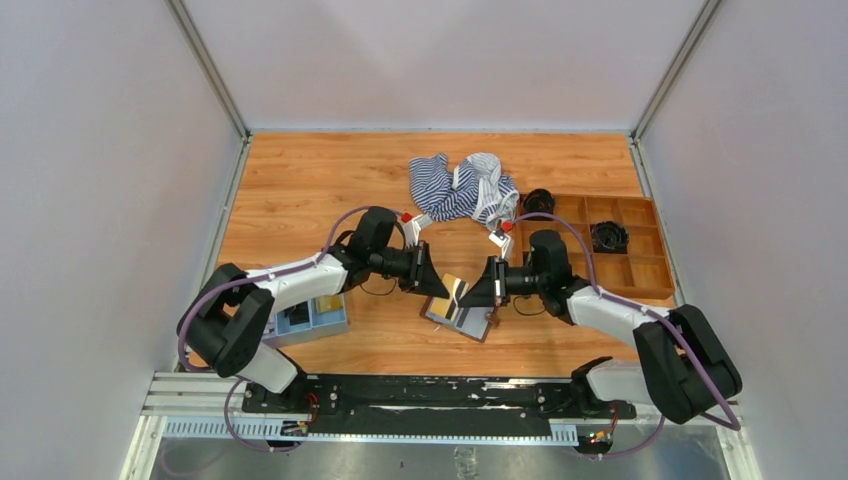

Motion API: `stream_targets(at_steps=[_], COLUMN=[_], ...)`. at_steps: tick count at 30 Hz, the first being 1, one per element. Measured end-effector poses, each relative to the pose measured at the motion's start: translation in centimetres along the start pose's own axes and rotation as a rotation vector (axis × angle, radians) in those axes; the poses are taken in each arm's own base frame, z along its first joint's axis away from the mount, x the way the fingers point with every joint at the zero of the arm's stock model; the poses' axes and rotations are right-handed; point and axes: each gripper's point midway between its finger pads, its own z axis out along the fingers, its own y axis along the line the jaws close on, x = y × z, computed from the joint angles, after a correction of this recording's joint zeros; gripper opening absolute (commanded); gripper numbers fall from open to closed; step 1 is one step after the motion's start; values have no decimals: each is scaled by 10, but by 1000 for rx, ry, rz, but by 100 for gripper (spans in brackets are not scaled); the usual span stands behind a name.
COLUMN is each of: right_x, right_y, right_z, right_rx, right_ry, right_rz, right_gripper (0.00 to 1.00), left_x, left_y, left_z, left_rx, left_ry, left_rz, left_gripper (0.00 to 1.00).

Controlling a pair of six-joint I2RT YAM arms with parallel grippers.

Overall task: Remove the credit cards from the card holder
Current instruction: Place the credit card in the storage box.

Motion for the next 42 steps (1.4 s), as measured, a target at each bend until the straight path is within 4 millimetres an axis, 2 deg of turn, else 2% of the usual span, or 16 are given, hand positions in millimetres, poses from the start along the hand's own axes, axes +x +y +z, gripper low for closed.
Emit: stream_targets(at_steps=[4,5,8,12,18,20,22,24,26,29,32,37,42], right_x=[0,0,-1,-15,-39,-39,-36,-33,-30,-28,-26,-26,-24], right_y=[-3,-4,-9,-11,2,0,-6,-12,-16,-20,-23,-23,-25], right_z=[0,1,0,-10,-31,-35,-38,-40,-40,-40,-39,-39,-39], right_rx=[13,19,58,171,308,343,378,403,418,432,437,437,440], right_ry=[-3,-3,12,-6,-75,-82,-76,-68,-58,-46,-39,-38,-33], right_rz=[3,3,0,-50,-166,-169,-157,-142,-129,-113,-103,-102,-92], right_gripper=[1,38,58,85,88,88,88,88,87,87,86,86,86], left_x=[-2,-3,-10,-36,-84,-89,-83,-71,-54,-26,-10,-7,-6], left_y=[0,0,2,-8,-22,-20,-6,20,46,85,109,119,131], left_z=[-1,-2,-12,-52,-124,-154,-183,-210,-228,-245,-255,-267,-264], left_rx=[4,3,-5,-26,-402,-561,-735,-936,-1096,-1302,-1435,-1543,-1582], left_ry=[-6,-8,-51,-209,-410,-460,-482,-474,-428,-314,-215,-201,-167], left_rz=[-8,-13,-34,-26,85,115,114,96,68,13,-24,-39,-67], left_gripper=[0,0,0,0,0,0,0,0,0,0,0,0,0])
